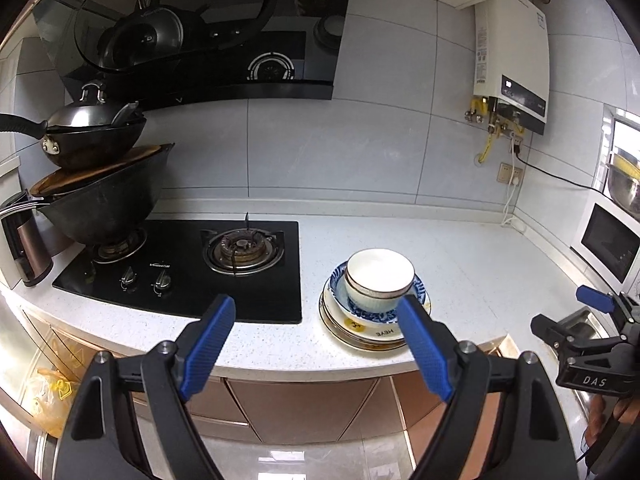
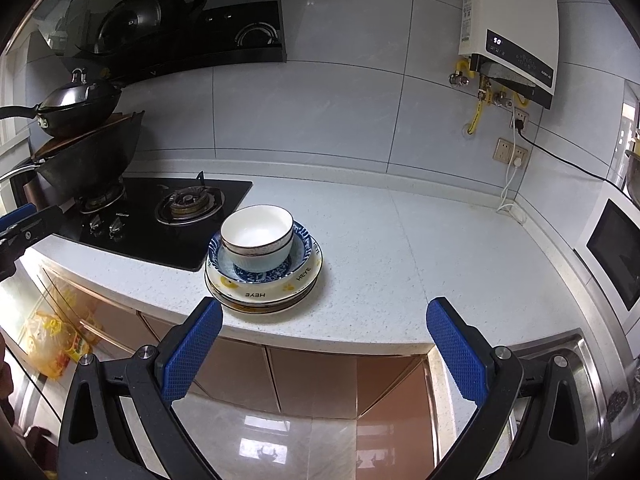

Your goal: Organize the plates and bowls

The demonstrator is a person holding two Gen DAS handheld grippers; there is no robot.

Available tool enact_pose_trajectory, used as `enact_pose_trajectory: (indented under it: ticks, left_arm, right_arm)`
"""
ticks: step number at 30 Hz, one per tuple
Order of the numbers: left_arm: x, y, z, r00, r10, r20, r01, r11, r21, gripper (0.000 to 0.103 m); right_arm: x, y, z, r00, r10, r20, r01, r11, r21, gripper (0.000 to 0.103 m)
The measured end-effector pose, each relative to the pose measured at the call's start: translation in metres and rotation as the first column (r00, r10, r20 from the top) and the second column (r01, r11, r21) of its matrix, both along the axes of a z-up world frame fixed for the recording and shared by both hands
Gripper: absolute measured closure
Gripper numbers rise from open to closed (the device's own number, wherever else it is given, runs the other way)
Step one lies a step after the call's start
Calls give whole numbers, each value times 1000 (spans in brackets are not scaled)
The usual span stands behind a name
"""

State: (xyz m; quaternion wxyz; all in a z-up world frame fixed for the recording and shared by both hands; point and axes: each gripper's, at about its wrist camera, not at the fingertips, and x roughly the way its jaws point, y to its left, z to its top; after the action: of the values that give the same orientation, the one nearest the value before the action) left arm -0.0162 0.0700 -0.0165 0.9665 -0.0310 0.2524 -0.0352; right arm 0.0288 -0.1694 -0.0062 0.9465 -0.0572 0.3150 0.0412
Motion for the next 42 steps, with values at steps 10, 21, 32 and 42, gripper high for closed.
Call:
enact_pose_trajectory:
  ticks: [10, 21, 32, 42]
  left_arm:
    - [7, -3, -4, 999, -23, -42, 25, 999, 41, 20]
    - [9, 1, -4, 997, 30, -71, -29, 999, 19, 20]
    - [-1, 4, 3, 998, 60, -3, -60, 998, 2, 20]
    - [-4, 4, 9, 998, 62, 26, -62, 998, -1, 20]
  right_arm:
    - [4, 6, -4, 1000, 14, -20, -14, 1000, 5, 2]
    - [2, 8, -6, 999, 26, -33, -26, 1000, -2, 2]
    - [-6, 11, -5, 999, 30, -30, -31, 999, -15, 2]
    - [-11, 9, -5, 999, 20, -33, -20, 1000, -12, 2]
